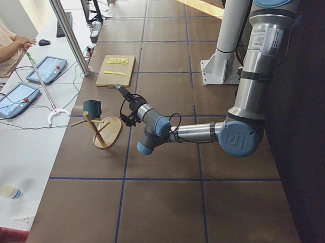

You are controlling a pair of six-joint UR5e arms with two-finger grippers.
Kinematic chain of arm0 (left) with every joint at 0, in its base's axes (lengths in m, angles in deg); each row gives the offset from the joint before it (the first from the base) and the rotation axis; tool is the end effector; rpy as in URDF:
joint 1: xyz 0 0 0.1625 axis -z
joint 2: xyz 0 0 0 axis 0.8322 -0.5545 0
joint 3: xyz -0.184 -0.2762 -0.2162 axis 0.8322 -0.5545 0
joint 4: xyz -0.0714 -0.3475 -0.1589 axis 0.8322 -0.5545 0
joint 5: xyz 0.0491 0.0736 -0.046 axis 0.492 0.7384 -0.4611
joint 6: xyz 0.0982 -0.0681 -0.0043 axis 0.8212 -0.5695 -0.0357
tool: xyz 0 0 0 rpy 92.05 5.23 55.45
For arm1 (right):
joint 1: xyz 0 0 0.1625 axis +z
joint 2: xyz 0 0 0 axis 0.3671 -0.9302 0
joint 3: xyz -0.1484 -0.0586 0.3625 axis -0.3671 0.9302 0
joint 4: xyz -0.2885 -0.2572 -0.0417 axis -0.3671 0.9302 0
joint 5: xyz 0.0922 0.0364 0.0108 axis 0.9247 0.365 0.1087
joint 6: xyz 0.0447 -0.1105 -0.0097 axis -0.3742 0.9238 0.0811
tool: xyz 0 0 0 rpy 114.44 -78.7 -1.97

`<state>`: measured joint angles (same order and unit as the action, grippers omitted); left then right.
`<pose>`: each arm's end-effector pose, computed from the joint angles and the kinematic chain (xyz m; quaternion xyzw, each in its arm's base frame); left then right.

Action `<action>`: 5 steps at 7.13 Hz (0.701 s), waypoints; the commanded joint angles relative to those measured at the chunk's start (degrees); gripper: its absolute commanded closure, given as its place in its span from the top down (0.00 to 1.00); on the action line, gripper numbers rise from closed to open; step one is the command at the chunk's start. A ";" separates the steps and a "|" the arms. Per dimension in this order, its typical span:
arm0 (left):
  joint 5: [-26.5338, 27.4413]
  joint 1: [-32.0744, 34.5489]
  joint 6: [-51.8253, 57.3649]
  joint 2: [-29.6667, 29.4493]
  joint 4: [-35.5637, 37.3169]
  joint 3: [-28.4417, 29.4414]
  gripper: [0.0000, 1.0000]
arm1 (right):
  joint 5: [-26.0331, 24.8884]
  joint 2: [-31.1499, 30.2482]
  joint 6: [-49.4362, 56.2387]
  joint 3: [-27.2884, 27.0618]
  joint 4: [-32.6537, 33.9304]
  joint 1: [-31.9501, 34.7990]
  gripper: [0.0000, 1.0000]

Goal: Hang cup on storage rack
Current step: 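Hook the mug handle onto a wooden rack peg with the left gripper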

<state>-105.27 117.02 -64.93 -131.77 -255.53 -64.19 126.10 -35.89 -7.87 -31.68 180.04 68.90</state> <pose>0.1387 -0.4649 0.4727 0.0773 0.8543 -0.3357 0.3891 0.0582 -0.3839 0.6218 0.0440 -0.3459 -0.0736 0.9343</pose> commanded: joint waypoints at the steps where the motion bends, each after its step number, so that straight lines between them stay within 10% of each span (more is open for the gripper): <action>1: -16.48 4.84 29.88 2.44 8.06 -1.83 1.00 | 0.09 0.00 -0.09 0.07 0.00 0.00 1.00; 5: -27.64 12.85 85.51 5.86 30.38 -2.01 1.00 | 0.26 0.00 -0.18 0.42 0.18 -0.09 1.00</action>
<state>-131.80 128.08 2.57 -127.63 -232.24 -66.17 126.33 -35.88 -8.04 -31.42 180.14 68.83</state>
